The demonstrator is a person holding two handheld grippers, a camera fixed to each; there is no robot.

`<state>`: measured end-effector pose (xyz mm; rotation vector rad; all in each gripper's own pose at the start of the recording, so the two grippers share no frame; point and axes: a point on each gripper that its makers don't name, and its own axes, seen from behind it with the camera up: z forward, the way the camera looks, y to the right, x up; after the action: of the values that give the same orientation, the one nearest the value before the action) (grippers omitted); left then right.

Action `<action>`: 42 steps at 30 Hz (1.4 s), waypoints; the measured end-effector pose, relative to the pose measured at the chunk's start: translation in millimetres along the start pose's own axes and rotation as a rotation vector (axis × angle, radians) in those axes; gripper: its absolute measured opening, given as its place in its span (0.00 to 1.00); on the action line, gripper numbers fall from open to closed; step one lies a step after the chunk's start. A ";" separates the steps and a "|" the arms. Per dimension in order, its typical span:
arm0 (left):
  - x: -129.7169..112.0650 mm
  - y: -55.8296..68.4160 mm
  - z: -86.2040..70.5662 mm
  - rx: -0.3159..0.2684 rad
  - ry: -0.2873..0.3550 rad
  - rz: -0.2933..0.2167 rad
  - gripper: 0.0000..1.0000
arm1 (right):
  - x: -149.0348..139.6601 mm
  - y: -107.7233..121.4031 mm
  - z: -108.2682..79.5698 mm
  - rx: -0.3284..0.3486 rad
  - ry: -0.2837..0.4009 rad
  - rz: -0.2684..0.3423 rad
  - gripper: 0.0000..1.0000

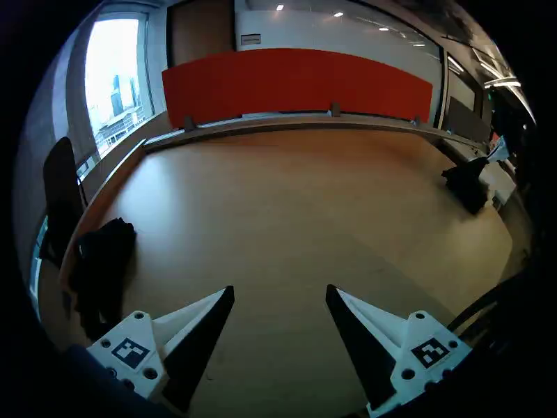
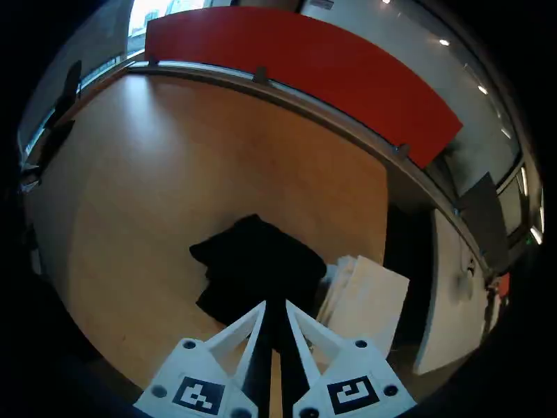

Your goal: Fold towel

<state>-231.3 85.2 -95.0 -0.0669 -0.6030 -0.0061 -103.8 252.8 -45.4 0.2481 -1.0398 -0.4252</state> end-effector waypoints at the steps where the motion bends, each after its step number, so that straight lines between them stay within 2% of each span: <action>1: -0.2 -0.5 -0.3 0.000 0.000 0.000 0.98 | -3.2 0.0 0.6 0.000 -0.006 0.000 0.04; 21: -8.8 -6.4 -6.6 0.010 -0.020 0.015 0.98 | -86.5 11.0 24.6 -0.016 -0.173 0.067 0.04; 42: -11.0 -5.2 -8.3 0.017 -0.037 0.035 0.98 | -110.7 14.9 46.0 -0.063 -0.219 0.109 0.05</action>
<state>-235.8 79.3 -107.7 -0.0610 -0.6385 0.0341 -188.8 316.2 -103.2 0.0894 -1.2462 -0.3918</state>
